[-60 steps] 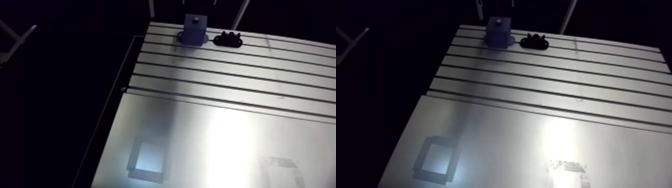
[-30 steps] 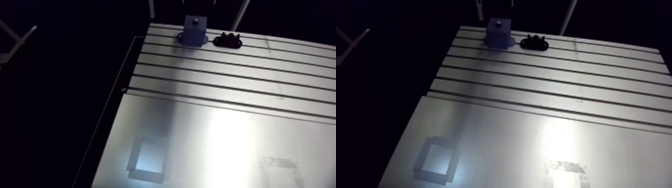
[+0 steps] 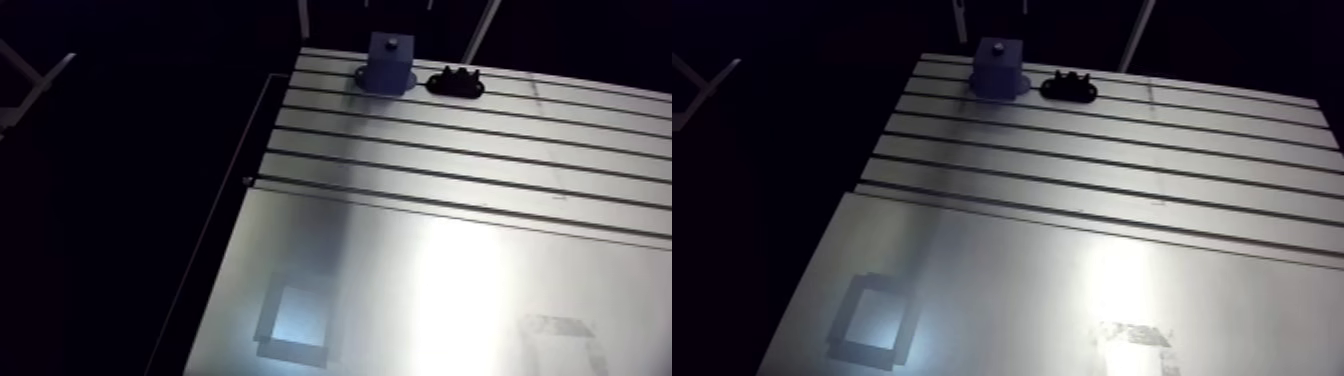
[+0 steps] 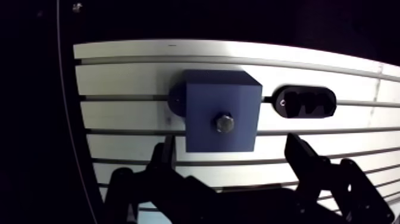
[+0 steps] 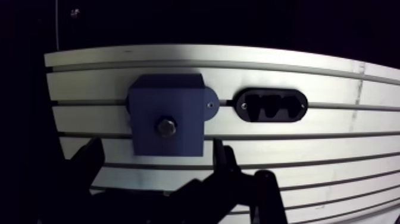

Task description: Pick up the M10 bolt and insert it into the hex recess until seated.

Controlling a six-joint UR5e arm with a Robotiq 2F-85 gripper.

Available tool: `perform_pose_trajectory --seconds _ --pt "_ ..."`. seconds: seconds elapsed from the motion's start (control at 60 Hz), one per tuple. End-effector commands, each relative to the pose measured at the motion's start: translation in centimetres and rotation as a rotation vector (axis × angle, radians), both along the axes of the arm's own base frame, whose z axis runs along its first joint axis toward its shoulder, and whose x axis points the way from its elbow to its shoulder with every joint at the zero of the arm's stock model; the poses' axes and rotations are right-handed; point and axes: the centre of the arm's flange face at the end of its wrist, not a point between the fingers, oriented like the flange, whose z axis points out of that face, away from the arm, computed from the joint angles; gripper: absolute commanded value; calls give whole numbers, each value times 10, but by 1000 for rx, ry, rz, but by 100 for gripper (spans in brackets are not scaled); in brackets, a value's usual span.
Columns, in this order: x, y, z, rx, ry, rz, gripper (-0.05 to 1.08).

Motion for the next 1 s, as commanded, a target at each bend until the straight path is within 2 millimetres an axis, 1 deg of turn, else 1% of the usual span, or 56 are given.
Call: perform_pose_trajectory --seconds 0.017,0.133,0.233,0.267,0.317,0.333,0.35,0.367,0.383,0.4,0.55,0.567,0.633,0.65,0.683,0.833,1.0 --pt "-1 0 0 2 2 1 1" --pt "-1 0 -1 0 0 3 1" --pt "0 -1 -4 -2 -6 11 4" --pt "0 -1 -6 0 -8 16 11" --pt "1 -2 -7 0 -9 20 14" --pt "1 -2 -8 0 -11 20 19" --pt "1 -2 -8 0 -11 20 19" --pt "1 -2 -9 0 -13 22 23" --pt "1 -2 -9 0 -13 22 23" --pt "1 -2 -9 0 -13 21 27" --pt "3 -4 -9 2 -13 22 37" --pt "3 -4 -11 2 -17 23 40" --pt "4 -4 -13 3 -20 24 42" --pt "4 -4 -14 3 -21 24 44" --pt "4 -4 -15 3 -23 25 46" --pt "5 -5 -18 2 -21 64 48" --pt "3 -4 -21 -1 9 93 49"
